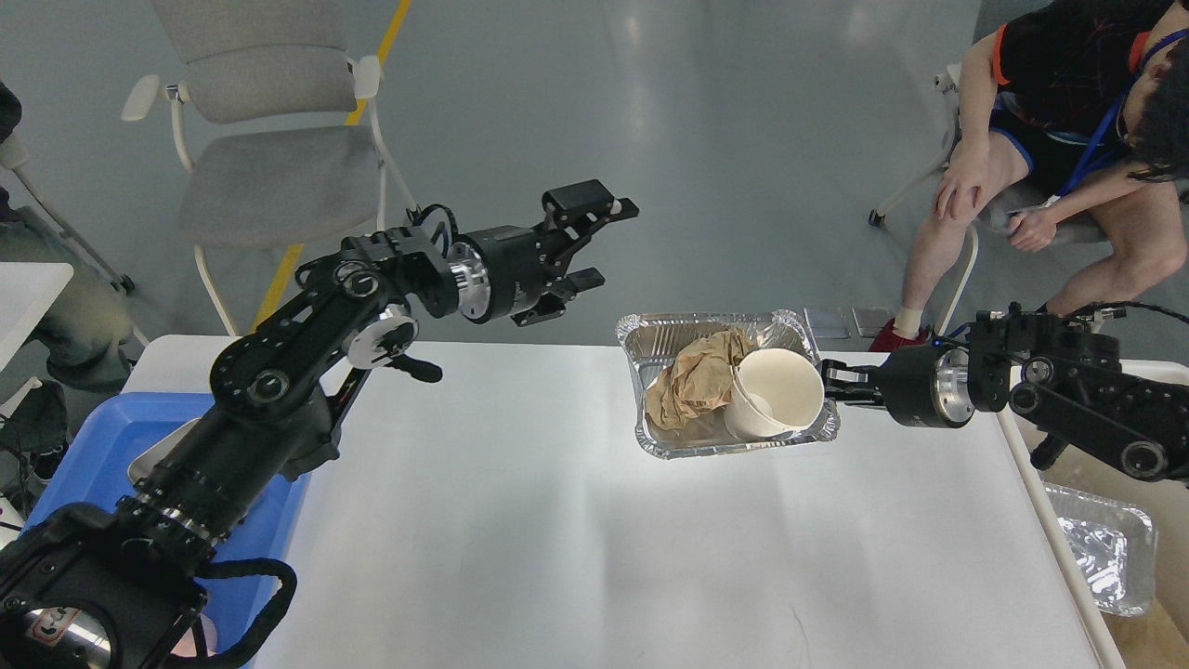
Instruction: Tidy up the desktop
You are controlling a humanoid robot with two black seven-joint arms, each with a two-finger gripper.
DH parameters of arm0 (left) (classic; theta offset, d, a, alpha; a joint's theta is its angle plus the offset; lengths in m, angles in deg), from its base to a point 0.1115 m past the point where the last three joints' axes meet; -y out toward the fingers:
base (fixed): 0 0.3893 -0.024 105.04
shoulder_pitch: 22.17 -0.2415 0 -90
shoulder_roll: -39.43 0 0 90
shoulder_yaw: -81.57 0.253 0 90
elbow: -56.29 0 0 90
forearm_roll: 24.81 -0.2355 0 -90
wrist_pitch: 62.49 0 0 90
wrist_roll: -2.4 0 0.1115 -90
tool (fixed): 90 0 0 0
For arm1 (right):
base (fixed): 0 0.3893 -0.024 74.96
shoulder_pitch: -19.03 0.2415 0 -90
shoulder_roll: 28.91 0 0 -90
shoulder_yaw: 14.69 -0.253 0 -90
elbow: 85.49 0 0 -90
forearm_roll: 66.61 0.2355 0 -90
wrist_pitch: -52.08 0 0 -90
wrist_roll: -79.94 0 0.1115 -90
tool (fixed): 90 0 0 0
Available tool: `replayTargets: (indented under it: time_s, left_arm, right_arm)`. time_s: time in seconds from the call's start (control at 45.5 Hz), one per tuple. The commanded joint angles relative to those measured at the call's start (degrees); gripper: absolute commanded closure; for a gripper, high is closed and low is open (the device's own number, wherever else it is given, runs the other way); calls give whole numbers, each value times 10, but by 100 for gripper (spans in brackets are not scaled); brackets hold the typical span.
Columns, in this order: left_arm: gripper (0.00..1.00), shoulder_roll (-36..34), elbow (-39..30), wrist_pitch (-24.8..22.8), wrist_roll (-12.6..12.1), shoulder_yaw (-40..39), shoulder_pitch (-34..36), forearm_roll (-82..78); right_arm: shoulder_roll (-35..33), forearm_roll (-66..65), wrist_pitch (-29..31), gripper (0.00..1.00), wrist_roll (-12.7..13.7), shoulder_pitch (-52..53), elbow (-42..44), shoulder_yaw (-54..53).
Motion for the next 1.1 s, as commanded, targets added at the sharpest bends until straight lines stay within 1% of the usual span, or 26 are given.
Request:
replayTargets:
  time_s: [0.0, 0.11, 0.22, 0.373, 0.483, 0.637, 0.747, 0.769, 0.791, 0.944, 1.076]
  left_arm:
    - [3, 4, -1, -2, 6, -143, -84, 60]
    - [3, 4, -1, -3, 6, -227, -136, 137]
    - [3, 8, -1, -3, 6, -283, -176, 199]
    - [3, 11, 1, -2, 7, -330, -215, 227]
    - [3, 11, 1, -2, 9, -335, -227, 227]
    - [3, 8, 1, -3, 20, -339, -232, 229]
    - [3, 7, 1, -3, 23, -339, -233, 228]
    - [3, 7, 1, -3, 23, -339, -233, 228]
    - [3, 7, 1, -3, 23, -338, -233, 228]
    - [3, 10, 2, -2, 23, -336, -237, 229]
    - [3, 10, 3, -2, 23, -332, -246, 228]
  right_arm:
    - [0, 0, 0, 100, 0, -3, 1, -5]
    - [-1, 0, 0, 100, 0, -4, 1, -5]
    - [-2, 0, 0, 100, 0, -4, 2, -7]
    - [-9, 1, 0, 100, 2, -5, 8, -23]
    - [-30, 3, 0, 100, 3, -10, 38, -43]
    - [-66, 46, 3, 100, 2, -27, 126, -84]
    - [-95, 85, 4, 100, 0, -39, 203, -87]
    - [-95, 85, 4, 100, 0, -39, 203, -87]
    - [-99, 104, 2, 100, -1, -52, 254, -88]
    - [-91, 177, 0, 100, -1, -93, 411, -87]
    - [-48, 223, -1, 100, -1, -134, 509, -86]
